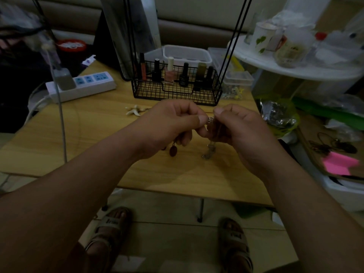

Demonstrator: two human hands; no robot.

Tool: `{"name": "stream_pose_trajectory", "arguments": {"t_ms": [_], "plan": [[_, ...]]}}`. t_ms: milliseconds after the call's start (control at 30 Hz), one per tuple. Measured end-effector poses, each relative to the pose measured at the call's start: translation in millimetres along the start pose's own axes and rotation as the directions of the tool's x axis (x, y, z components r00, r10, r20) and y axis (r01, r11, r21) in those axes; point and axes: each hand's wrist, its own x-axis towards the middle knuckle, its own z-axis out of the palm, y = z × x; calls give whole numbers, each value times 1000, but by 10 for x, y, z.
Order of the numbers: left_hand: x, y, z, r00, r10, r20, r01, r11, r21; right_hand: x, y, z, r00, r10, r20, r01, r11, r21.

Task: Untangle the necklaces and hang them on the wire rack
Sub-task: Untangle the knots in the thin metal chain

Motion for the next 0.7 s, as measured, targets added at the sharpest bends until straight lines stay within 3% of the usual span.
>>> {"name": "stream_pose_trajectory", "arguments": {"t_ms": [133,200,333,500,700], "plan": [[1,-16,-2,999,-10,-37,11,1000,14,-24,10,-16,981,-143,-129,106,960,-261],[1,-20,-2,998,-12,-67,13,1000,16,-52,-7,-17,971,-212,-113,166,932,-323],[2,-21,5,992,-25,-124,27,999,18,-105,-13,26,985,-170,-30,151,932,-328],[14,-32,40,989,-1,-151,7,999,39,-81,21,70,991,-128,-51,103,933,-345],[18,-77,55,987,79,-138,-41,964,263,-62,74,67,987,-156,-42,124,896,-425]]}}
